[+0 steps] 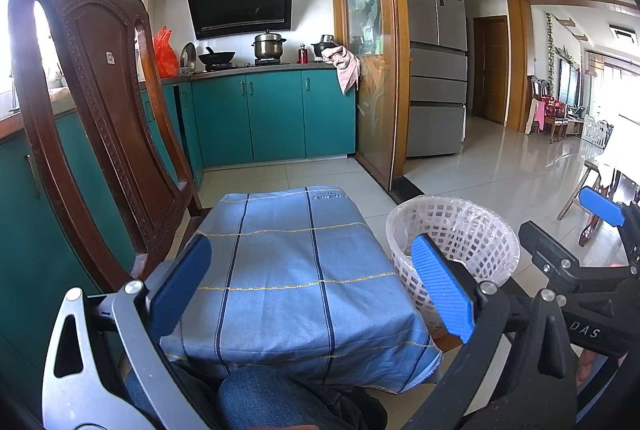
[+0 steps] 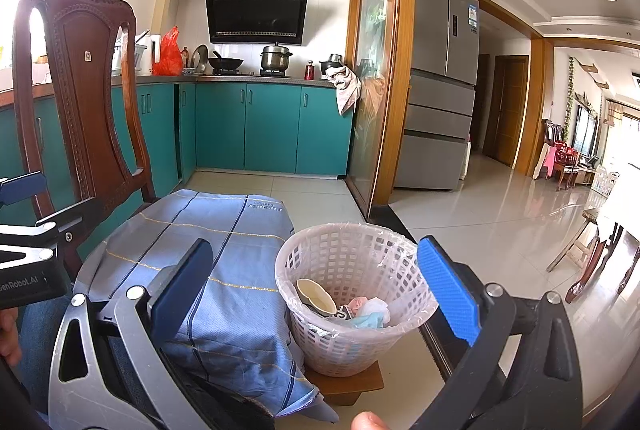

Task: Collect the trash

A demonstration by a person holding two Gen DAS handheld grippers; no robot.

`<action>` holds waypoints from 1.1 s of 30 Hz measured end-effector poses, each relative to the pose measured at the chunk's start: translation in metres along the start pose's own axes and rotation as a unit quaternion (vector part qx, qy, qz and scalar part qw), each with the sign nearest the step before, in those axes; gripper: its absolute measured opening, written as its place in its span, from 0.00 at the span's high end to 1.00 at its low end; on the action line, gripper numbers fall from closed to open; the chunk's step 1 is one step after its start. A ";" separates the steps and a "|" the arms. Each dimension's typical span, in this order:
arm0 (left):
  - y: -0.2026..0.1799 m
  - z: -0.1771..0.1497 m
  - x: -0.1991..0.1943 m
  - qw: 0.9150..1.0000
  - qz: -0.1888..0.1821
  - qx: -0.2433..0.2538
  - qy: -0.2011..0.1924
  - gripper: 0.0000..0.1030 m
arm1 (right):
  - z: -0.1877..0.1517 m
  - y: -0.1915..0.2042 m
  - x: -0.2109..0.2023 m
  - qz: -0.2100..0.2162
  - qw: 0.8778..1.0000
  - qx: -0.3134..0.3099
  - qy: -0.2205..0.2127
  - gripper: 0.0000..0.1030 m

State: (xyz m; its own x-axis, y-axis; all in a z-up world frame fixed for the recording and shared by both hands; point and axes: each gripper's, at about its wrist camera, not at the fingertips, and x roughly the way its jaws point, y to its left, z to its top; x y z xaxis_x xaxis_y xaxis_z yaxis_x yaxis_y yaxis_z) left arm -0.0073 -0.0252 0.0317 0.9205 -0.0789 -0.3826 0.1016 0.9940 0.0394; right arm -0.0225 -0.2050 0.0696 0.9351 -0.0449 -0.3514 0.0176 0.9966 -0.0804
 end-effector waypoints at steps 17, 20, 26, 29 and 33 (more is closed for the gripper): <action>-0.002 -0.003 0.004 1.000 -0.004 0.000 0.006 0.03 | -0.005 0.002 0.004 0.000 1.000 0.001 0.005 0.03; -0.003 -0.003 0.005 1.000 -0.005 0.000 0.008 0.03 | -0.007 0.003 0.007 0.000 1.000 0.003 0.009 0.03; -0.006 -0.005 0.008 1.000 -0.005 0.004 0.011 0.03 | -0.008 0.002 0.012 0.000 1.000 0.006 0.015 0.03; -0.007 -0.006 0.012 1.000 -0.004 0.003 0.016 0.03 | -0.009 0.001 0.015 0.000 1.000 0.009 0.020 0.03; -0.005 -0.009 0.025 1.000 0.004 0.008 0.030 0.03 | -0.009 -0.001 0.018 0.001 1.000 0.015 0.024 0.03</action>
State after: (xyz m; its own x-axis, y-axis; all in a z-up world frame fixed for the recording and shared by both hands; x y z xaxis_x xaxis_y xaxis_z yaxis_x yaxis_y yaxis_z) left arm 0.0117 -0.0317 0.0132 0.8974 -0.0653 -0.4364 0.1001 0.9933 0.0572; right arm -0.0090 -0.2077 0.0548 0.9174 -0.0458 -0.3954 0.0278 0.9983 -0.0512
